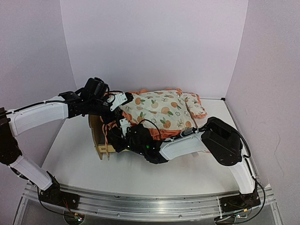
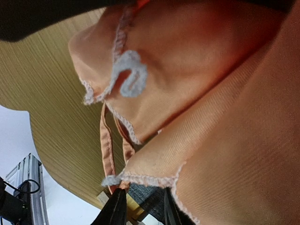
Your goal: Set up the pet bed
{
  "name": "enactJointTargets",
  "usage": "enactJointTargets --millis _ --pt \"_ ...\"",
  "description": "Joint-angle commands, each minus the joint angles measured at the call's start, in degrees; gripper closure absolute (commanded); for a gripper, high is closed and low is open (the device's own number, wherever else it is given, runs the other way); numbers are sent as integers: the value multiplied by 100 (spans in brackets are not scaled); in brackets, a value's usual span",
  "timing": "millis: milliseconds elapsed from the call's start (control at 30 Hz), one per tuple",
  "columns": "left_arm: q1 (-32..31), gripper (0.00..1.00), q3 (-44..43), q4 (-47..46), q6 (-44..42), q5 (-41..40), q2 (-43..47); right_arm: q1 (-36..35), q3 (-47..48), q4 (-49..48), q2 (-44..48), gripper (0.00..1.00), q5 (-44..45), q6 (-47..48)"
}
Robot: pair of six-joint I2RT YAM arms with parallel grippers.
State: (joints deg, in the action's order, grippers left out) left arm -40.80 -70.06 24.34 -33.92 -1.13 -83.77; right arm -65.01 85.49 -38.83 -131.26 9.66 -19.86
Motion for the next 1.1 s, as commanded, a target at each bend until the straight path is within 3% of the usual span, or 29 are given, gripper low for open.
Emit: enactJointTargets --millis 0,100,267,500,800,1067 --pt "34 100 -271 -135 123 95 -26 0 164 -104 -192 71 -310 -298" --pt "37 100 -254 -140 104 95 -26 1 202 -83 -232 74 -478 -352" --pt "35 100 -245 -154 82 95 -21 -2 113 -92 -157 71 -1132 -419" --pt "37 100 -179 -167 69 95 -3 0 38 -96 -106 72 -1193 -437" --pt "36 100 -183 -158 71 95 9 4 129 110 -120 99 -642 -288" --pt "37 100 -280 -176 77 95 18 113 98 147 413 100 -627 69"
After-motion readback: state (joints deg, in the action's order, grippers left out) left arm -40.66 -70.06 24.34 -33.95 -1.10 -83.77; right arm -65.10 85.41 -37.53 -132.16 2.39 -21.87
